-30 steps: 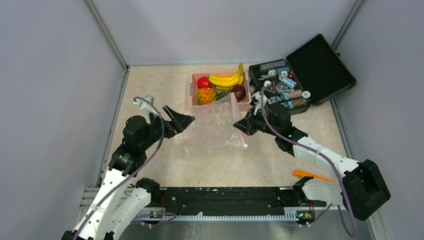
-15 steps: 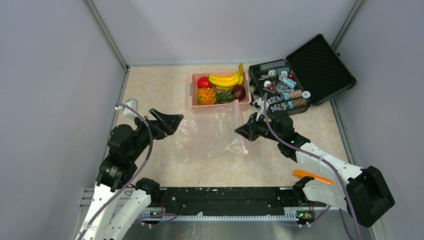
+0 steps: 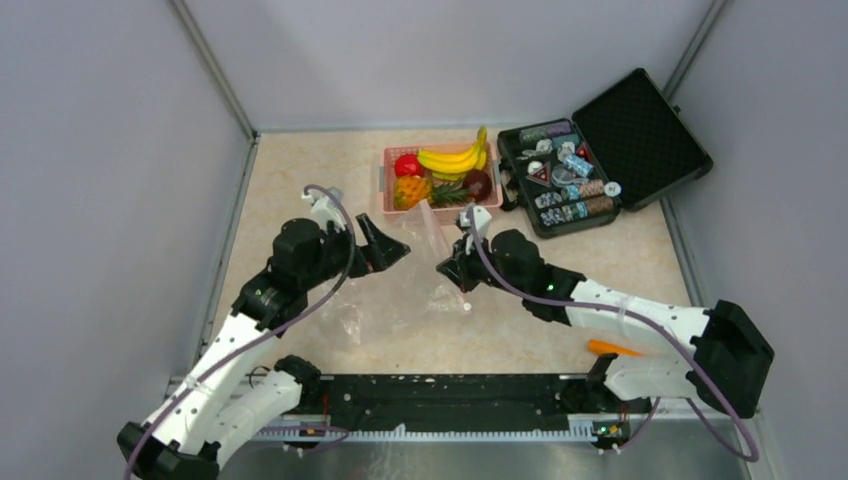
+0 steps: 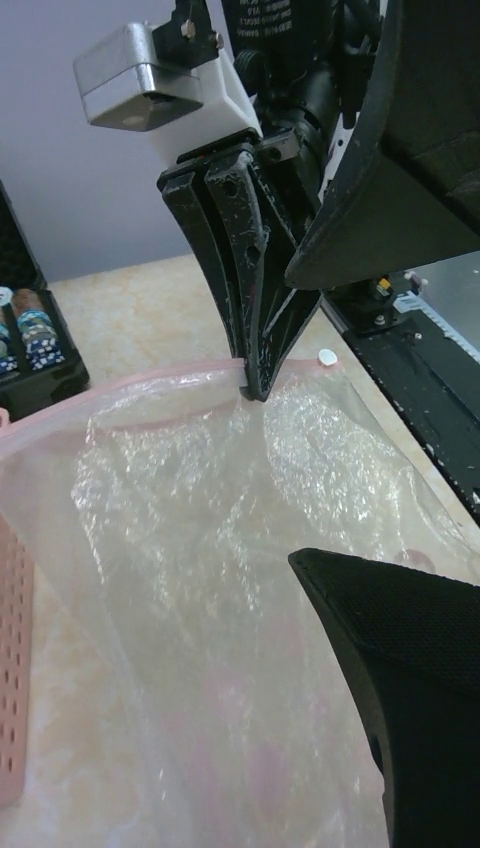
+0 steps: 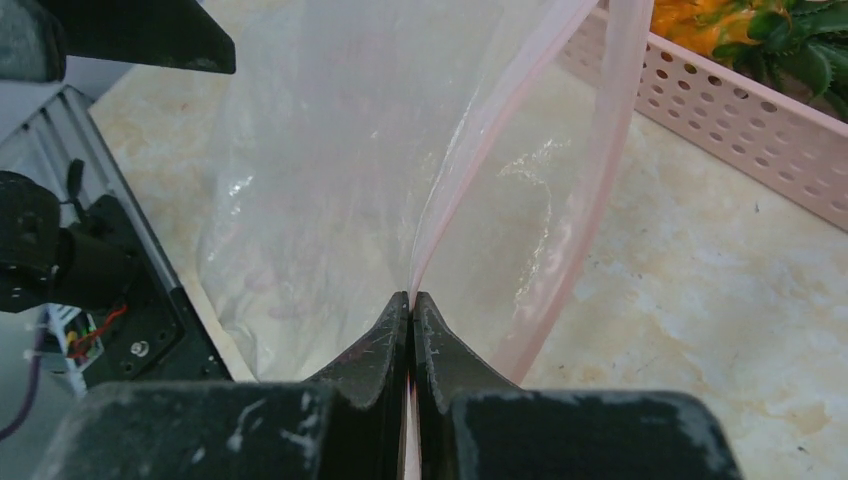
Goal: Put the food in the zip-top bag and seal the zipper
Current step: Pick up the zipper food storage bag at the center of the board, then open the zipper of the food storage bag at the center of the board.
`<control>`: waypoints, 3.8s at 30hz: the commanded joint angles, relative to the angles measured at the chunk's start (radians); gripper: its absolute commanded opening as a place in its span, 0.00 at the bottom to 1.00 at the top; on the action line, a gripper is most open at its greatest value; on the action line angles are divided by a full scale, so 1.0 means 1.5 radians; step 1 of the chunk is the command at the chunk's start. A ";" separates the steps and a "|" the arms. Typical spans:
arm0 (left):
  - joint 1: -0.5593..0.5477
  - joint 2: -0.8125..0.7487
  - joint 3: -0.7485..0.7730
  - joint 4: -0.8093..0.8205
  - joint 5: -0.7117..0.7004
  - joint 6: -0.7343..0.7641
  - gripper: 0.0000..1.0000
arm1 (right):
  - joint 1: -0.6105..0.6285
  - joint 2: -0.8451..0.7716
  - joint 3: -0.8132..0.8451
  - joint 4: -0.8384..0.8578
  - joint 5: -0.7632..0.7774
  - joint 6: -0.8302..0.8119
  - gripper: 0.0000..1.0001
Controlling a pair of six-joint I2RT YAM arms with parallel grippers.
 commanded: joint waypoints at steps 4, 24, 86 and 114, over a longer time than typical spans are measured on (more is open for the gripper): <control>-0.120 0.063 0.062 0.024 -0.111 -0.017 0.99 | 0.070 0.029 0.061 -0.016 0.156 -0.065 0.00; -0.185 0.192 0.135 0.018 -0.256 -0.056 0.88 | 0.122 -0.009 0.043 0.032 0.163 -0.108 0.00; -0.237 0.194 0.135 -0.023 -0.325 0.047 0.00 | 0.040 -0.117 0.071 -0.106 0.145 0.097 0.59; -0.237 0.174 0.207 -0.188 -0.278 0.063 0.59 | 0.036 0.077 0.150 -0.024 0.047 0.176 0.00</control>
